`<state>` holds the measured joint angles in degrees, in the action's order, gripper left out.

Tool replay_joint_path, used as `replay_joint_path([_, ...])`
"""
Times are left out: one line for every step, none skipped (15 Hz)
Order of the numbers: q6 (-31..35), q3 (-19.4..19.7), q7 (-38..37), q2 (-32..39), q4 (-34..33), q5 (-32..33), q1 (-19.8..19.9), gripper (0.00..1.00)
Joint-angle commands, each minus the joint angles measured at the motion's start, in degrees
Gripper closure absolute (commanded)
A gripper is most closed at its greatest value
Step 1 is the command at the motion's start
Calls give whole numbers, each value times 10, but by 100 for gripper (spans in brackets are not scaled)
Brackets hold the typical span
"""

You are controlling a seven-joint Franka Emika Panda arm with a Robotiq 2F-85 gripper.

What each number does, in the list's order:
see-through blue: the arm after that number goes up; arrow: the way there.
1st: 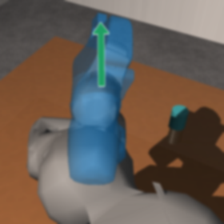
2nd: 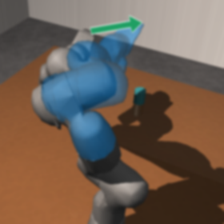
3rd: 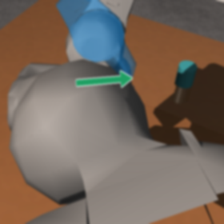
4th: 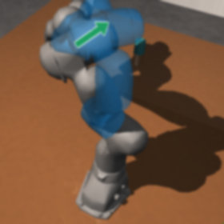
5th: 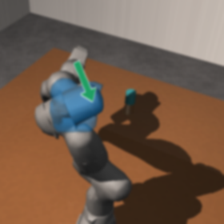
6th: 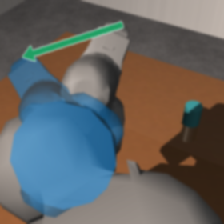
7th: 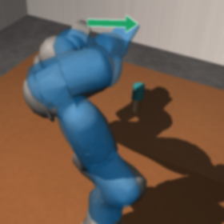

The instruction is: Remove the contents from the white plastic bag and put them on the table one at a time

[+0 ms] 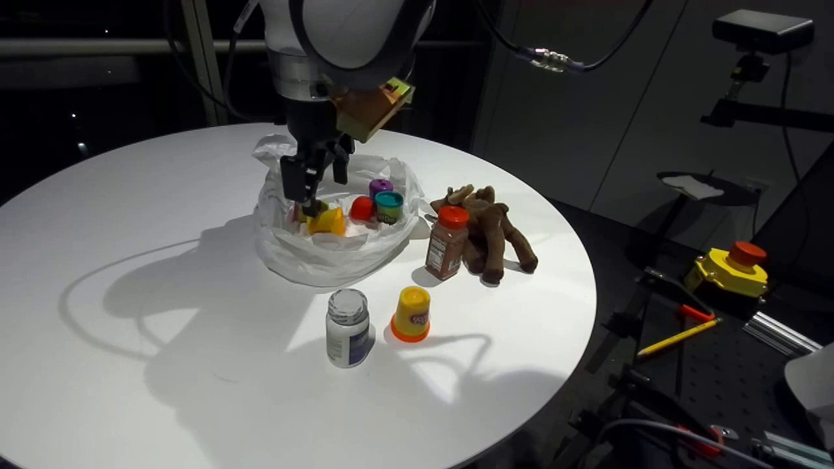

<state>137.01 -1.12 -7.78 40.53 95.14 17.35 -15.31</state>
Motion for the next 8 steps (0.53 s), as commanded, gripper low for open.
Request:
replay_joint_path([-49, -5, 34, 45, -73, -20, 11, 0])
replay_joint_path([-62, -10, 45, 49, -78, -27, 16, 0])
replay_joint_path([-73, -14, 55, 53, -83, -32, 20, 0])
replay_joint_path([-80, -14, 60, 57, -89, -34, 21, 0])
replay_joint_path([-87, -15, 65, 64, -94, -36, 22, 0])
replay_joint_path([-94, -16, 71, 69, -100, -39, 24, 0])
replay_joint_path([-97, -16, 73, 74, -106, -40, 23, 0])
replay_joint_path([-101, -15, 76, 78, -111, -40, 22, 0])
